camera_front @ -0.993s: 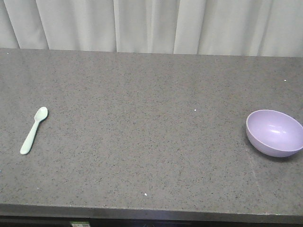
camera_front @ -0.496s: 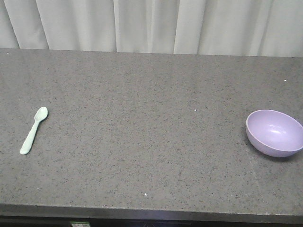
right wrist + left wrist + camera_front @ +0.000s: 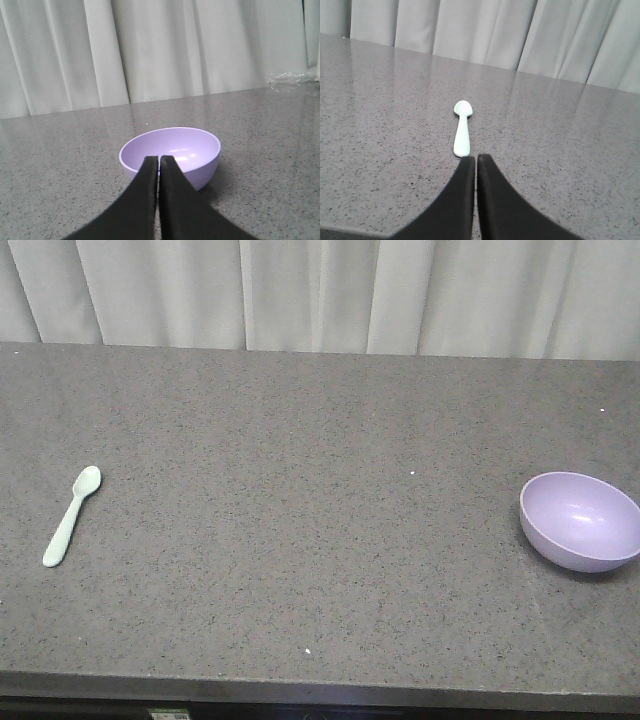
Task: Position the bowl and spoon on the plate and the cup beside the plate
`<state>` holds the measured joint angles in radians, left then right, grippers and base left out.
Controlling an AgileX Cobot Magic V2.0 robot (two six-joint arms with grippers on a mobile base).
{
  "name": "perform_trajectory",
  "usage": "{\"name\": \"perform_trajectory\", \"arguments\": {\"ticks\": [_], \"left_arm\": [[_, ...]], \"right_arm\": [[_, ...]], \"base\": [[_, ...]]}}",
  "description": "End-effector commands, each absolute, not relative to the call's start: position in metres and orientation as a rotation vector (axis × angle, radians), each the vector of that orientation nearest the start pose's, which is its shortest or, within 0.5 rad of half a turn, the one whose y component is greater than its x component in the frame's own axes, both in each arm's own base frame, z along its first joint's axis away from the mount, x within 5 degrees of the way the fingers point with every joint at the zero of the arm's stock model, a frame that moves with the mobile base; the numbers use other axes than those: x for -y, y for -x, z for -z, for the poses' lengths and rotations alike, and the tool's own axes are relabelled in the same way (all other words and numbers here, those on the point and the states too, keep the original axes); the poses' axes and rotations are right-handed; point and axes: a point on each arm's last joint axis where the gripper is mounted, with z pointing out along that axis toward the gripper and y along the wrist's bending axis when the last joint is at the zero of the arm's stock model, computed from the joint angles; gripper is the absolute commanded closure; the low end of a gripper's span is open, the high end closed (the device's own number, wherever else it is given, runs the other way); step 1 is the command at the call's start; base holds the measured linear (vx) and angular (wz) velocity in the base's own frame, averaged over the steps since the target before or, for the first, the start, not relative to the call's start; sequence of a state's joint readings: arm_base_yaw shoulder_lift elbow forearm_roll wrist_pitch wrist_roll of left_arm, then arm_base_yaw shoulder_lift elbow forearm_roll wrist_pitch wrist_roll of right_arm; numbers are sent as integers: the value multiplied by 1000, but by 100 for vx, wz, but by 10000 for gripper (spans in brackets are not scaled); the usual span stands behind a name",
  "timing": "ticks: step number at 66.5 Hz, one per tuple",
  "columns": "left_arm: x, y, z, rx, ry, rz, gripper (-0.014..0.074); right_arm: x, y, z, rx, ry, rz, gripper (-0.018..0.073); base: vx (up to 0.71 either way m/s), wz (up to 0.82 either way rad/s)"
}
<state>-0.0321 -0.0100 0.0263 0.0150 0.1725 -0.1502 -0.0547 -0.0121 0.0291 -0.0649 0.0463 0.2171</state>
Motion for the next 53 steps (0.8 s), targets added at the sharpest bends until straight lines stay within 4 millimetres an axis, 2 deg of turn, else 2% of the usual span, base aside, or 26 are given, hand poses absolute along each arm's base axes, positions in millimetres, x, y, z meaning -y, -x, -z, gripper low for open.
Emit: {"name": "perform_trajectory", "arguments": {"ticks": [1,53], "left_arm": [[2,-57,-188,-1611,92,136,603],[2,-57,-188,-1611,92,136,603]], "right_arm": [[3,-56,-204,-1468,-144,-63,564],[3,-56,-204,-1468,-144,-63,564]], "base": [[0,0],[0,0]]}}
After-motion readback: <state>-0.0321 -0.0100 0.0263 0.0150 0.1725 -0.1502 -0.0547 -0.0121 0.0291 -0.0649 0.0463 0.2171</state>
